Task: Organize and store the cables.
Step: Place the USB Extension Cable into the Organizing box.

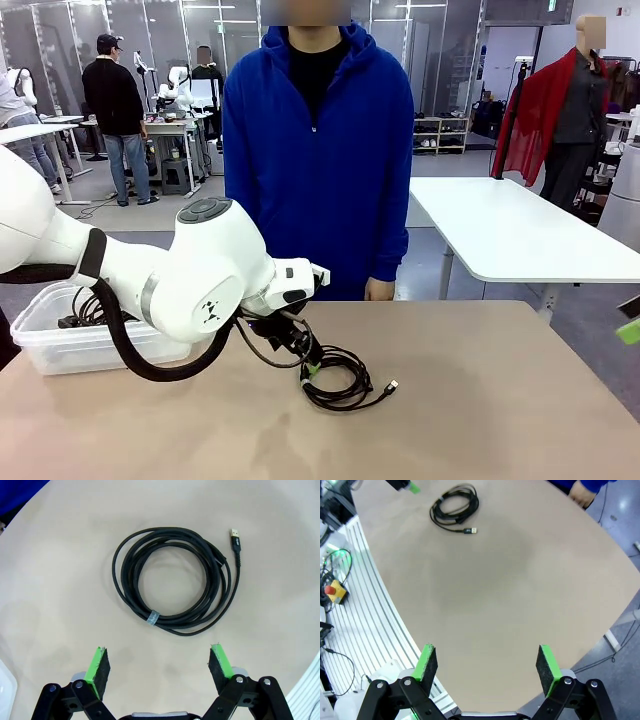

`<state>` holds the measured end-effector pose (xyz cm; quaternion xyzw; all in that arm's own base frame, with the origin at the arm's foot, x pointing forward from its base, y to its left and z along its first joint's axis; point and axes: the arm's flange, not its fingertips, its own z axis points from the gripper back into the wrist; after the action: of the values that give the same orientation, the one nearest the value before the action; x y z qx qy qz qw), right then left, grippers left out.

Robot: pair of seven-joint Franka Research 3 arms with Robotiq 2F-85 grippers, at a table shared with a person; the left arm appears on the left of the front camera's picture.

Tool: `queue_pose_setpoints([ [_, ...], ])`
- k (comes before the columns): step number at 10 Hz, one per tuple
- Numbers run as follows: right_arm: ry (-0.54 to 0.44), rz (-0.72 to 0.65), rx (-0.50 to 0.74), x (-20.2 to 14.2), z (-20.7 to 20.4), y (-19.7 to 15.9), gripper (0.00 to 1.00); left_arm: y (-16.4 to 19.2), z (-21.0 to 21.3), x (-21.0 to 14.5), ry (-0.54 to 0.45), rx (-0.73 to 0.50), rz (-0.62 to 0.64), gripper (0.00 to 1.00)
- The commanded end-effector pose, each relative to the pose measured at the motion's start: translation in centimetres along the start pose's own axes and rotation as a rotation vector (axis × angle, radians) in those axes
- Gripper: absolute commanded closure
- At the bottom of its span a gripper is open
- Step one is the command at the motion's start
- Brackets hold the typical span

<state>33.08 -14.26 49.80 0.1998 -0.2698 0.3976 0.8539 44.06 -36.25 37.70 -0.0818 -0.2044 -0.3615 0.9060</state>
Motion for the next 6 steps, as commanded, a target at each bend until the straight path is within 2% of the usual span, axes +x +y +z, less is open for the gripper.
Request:
queue_pose_setpoints([
  [1, -0.047, 0.055, 0.028, -1.9, 2.3, -1.7, 0.00, -0.5, -0.3, 1.3, 0.031, 0.008, 0.023, 0.00],
  [5, -0.071, 0.055, 0.054, -4.3, 3.8, -3.2, 0.00, -0.6, -1.1, 1.8, 0.075, -0.002, 0.060, 0.00],
  [6, -0.047, 0.083, 0.066, -4.6, 3.4, -3.2, 0.00, -0.6, -1.3, 2.1, 0.082, 0.000, 0.066, 0.00],
])
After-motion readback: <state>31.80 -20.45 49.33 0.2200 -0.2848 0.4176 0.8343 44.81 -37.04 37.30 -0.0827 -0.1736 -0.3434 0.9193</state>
